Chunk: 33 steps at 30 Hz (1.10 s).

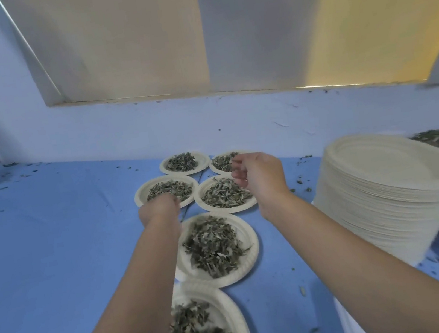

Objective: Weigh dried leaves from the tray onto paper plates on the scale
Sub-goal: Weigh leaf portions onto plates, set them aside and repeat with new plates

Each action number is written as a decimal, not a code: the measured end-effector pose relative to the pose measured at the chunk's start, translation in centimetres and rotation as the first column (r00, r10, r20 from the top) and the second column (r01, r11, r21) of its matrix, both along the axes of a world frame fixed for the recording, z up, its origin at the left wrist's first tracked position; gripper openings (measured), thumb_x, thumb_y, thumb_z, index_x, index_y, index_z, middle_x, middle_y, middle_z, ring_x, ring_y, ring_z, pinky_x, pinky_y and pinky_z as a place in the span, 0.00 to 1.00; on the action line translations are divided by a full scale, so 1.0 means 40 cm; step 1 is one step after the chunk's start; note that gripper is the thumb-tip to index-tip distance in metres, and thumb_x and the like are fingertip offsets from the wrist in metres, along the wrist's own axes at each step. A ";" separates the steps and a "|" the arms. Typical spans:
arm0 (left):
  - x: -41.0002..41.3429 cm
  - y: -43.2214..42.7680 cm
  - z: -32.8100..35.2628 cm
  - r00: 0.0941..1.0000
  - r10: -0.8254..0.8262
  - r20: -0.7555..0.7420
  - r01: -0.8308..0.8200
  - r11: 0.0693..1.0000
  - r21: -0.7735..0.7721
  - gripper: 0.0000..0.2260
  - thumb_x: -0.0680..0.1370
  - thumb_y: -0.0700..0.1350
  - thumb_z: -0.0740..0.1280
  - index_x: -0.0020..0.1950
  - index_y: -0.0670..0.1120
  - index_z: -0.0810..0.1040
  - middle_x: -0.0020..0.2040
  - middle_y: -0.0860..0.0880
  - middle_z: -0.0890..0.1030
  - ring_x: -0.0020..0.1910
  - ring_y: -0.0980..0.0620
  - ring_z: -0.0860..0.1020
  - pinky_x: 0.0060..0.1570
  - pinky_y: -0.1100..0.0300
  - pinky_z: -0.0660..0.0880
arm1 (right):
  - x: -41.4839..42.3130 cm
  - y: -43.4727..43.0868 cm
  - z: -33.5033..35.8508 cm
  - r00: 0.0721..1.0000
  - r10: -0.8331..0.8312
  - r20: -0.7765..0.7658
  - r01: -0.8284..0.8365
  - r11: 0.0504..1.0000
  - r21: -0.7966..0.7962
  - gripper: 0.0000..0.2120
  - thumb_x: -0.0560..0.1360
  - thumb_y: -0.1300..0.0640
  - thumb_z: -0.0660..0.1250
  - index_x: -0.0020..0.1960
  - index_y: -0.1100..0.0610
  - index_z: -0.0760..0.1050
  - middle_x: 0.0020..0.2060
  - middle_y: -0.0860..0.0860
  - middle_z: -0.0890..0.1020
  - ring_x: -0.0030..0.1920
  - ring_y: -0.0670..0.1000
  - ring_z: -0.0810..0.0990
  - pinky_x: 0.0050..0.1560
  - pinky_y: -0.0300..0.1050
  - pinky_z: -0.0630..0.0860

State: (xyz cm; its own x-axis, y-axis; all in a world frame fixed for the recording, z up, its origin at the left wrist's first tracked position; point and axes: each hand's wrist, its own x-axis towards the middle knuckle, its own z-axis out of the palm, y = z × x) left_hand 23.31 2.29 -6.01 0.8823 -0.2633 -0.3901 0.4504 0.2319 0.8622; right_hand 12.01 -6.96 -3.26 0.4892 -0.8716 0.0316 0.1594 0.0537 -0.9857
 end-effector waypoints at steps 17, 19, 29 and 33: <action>-0.527 -0.161 0.155 0.883 -0.443 0.155 0.465 0.872 -0.153 0.06 0.78 0.37 0.61 0.42 0.44 0.74 0.35 0.50 0.78 0.21 0.60 0.73 0.25 0.70 0.67 | -0.537 -0.095 0.072 0.715 -0.478 -0.509 -0.348 0.388 -0.853 0.14 0.80 0.56 0.59 0.51 0.63 0.80 0.47 0.58 0.83 0.50 0.57 0.79 0.51 0.53 0.73; -0.536 -0.161 0.148 0.916 -0.383 0.117 0.399 0.899 -0.183 0.08 0.79 0.36 0.58 0.42 0.44 0.74 0.35 0.50 0.77 0.19 0.61 0.72 0.25 0.70 0.65 | -0.541 -0.092 0.075 0.688 -0.483 -0.542 -0.420 0.344 -0.840 0.15 0.81 0.56 0.57 0.53 0.64 0.79 0.48 0.59 0.82 0.50 0.58 0.78 0.51 0.53 0.72; -0.548 -0.127 0.127 0.943 -0.325 0.073 0.332 0.930 -0.155 0.10 0.78 0.35 0.57 0.41 0.44 0.75 0.36 0.50 0.78 0.30 0.56 0.73 0.32 0.67 0.67 | -0.542 -0.089 0.081 0.660 -0.461 -0.594 -0.450 0.390 -0.803 0.14 0.80 0.61 0.56 0.55 0.68 0.77 0.50 0.65 0.80 0.53 0.62 0.77 0.54 0.54 0.69; -0.554 -0.128 0.127 0.940 -0.333 0.075 0.341 0.928 -0.149 0.09 0.77 0.34 0.57 0.42 0.43 0.75 0.36 0.50 0.78 0.30 0.55 0.73 0.32 0.67 0.66 | -0.536 -0.088 0.078 0.654 -0.471 -0.592 -0.438 0.402 -0.804 0.13 0.79 0.64 0.56 0.56 0.68 0.77 0.52 0.66 0.79 0.55 0.62 0.76 0.55 0.55 0.70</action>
State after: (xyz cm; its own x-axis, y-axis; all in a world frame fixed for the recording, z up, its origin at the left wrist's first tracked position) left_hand 1.15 -2.81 -0.92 0.7473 -0.6030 -0.2792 0.4851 0.2078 0.8494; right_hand -9.45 -10.48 -0.13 0.7211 -0.5559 0.4134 -0.5272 -0.8275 -0.1931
